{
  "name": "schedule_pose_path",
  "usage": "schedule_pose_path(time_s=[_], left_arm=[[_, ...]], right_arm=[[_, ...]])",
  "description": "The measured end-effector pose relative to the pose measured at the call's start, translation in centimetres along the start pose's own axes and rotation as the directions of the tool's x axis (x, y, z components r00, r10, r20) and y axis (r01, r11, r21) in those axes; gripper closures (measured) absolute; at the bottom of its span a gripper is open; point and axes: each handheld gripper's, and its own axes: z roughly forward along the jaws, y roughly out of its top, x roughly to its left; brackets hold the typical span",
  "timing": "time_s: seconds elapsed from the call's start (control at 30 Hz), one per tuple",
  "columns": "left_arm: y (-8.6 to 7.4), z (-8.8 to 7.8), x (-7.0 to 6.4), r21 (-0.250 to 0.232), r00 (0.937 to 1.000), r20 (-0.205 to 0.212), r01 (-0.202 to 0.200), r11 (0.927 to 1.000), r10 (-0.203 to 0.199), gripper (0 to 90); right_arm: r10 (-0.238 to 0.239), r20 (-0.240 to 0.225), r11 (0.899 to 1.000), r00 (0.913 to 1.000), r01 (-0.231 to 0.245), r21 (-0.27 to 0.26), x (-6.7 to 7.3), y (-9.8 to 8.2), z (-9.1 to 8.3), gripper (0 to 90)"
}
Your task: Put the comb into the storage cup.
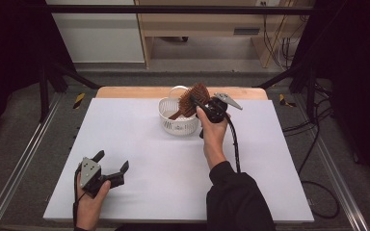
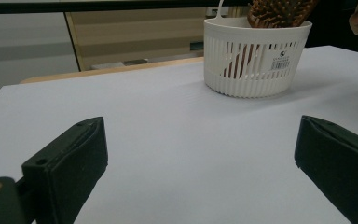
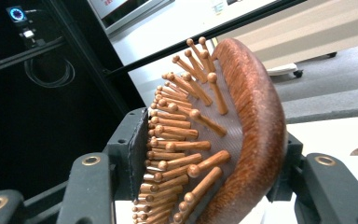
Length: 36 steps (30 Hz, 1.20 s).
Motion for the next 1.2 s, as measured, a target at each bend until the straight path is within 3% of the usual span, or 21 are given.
schedule_pose_path(time_s=[0.9,1.2], left_arm=[[0.0,-0.1,0.1,-0.003,1.0,-0.004,0.006,1.0,-0.006,2.2],[0.0,-0.1,0.1,-0.001,1.0,-0.002,0.004,1.0,-0.004,2.2]], right_arm=[[-0.027,0.024,0.999,0.9993,0.027,0.032,-1.4,0.0,-0.5,39.0],[-0.011,0.036,0.999,0.9993,0.01,0.033,-1.7,-0.1,-0.1,37.8]])
